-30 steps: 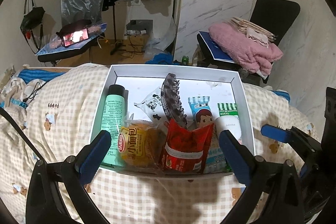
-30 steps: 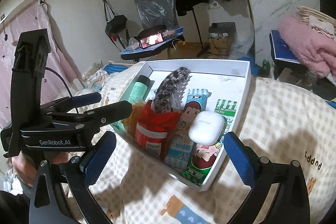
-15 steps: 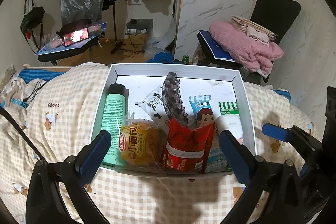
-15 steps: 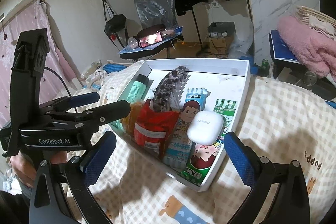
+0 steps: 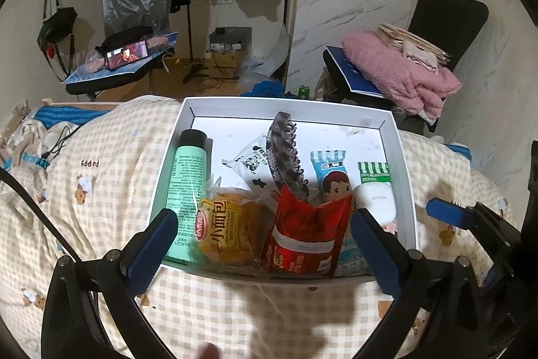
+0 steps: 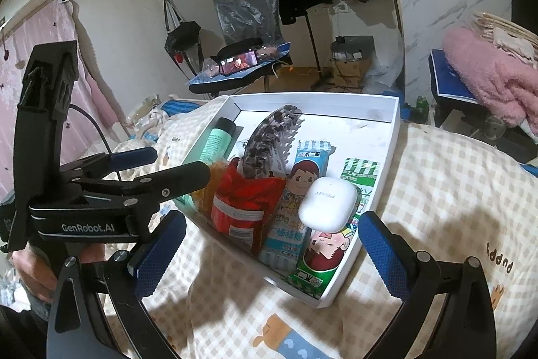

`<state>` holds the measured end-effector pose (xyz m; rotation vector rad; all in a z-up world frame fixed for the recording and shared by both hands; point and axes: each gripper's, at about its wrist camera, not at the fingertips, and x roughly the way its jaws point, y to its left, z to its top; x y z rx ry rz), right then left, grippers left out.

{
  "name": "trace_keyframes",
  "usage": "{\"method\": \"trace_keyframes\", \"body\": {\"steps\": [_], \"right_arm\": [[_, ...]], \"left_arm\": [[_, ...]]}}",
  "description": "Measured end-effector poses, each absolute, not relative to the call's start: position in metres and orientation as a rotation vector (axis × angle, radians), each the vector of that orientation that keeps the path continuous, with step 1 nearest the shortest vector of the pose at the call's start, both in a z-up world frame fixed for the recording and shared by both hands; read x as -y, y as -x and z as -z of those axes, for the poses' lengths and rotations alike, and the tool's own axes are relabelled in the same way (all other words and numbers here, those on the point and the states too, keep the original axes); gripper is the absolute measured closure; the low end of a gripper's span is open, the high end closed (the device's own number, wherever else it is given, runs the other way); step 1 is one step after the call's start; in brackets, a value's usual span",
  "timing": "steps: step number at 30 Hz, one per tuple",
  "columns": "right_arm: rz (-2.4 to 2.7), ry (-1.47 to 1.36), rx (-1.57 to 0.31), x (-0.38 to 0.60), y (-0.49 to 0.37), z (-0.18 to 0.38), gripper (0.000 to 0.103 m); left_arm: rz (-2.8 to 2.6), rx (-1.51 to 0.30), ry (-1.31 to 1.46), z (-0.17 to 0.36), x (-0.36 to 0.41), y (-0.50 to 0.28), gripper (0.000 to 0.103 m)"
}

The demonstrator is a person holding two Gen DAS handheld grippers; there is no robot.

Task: Organize objects

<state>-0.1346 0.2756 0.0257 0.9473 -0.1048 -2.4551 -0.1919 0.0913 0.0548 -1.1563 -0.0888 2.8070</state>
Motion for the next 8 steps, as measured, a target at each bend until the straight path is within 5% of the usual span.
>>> {"method": "trace_keyframes", "body": {"steps": [8], "right_arm": [[2.456, -0.942, 0.108, -0.2761, 0.134, -0.0257, 0.0]], "left_arm": [[-2.79, 0.104, 1.142, -0.0557, -0.091, 0.1918, 0.001]]}}
